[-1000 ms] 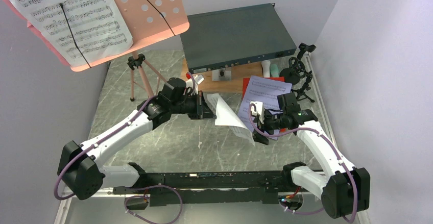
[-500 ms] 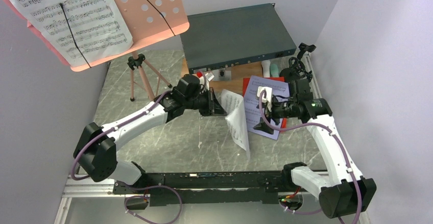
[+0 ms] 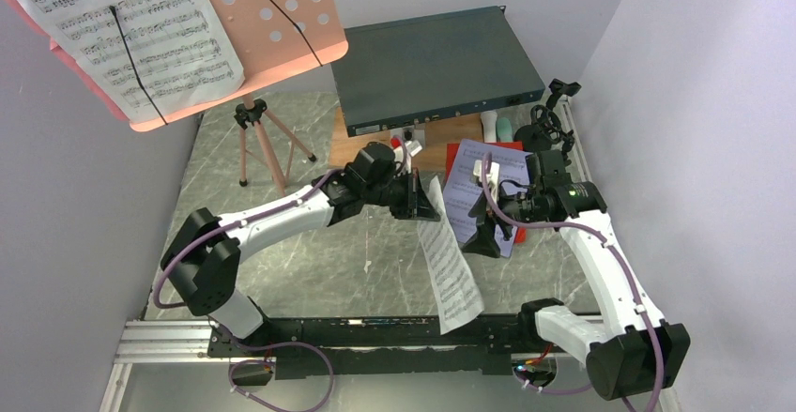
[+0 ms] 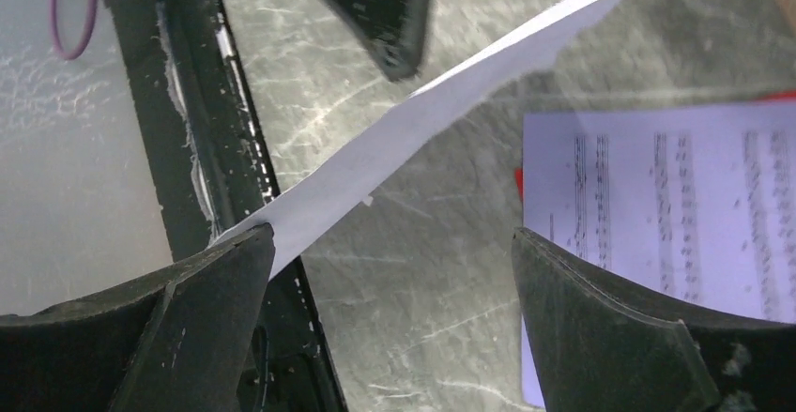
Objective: Pack up the instrument practice props
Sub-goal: Place the sheet music at the center of the board.
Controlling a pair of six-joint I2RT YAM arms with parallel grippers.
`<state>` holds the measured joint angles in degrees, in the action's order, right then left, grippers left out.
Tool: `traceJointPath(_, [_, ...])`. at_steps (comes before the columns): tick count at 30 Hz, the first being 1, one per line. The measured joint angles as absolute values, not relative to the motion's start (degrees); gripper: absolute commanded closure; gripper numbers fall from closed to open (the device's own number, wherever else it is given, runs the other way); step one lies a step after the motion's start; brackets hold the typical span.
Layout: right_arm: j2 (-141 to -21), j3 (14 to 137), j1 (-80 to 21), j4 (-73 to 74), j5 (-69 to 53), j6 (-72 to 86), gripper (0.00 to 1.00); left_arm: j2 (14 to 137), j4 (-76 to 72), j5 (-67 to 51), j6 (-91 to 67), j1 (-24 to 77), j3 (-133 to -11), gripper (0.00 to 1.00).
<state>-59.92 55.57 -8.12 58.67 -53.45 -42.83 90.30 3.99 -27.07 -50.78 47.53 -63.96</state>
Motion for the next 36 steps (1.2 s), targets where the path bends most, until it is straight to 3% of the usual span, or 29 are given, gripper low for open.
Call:
traceJointPath(9, [-64.2,52.1,-6.0,53.7,-51.2,-37.3,0.00,92.8,-2.8,-27.3,-53.5,47.9,-52.5,1.00])
traceJointPath(19, [-72.0,61.3,1.3,55.2,-56.0,-31.4,0.02,97.6,-10.8,-27.6,-55.7,49.4,-50.1,1.00])
traceJointPath(25, [-75.9,62.2,0.9,59.7,-60.4,-30.2,0.03,98.7,-15.3,-26.8,-56.8,49.6,-47.7,1.00])
traceJointPath(31, [-80.5,60.9,-4.8,60.8,-58.4,-29.5,0.14,102.4,-19.2,-26.7,-58.0,49.7,-46.8,1.00])
traceJointPath(36, [-82.6,59.4,-7.2,59.4,-53.1,-28.1,0.08,104.2,-20.7,-26.5,-58.2,49.7,-46.4,1.00])
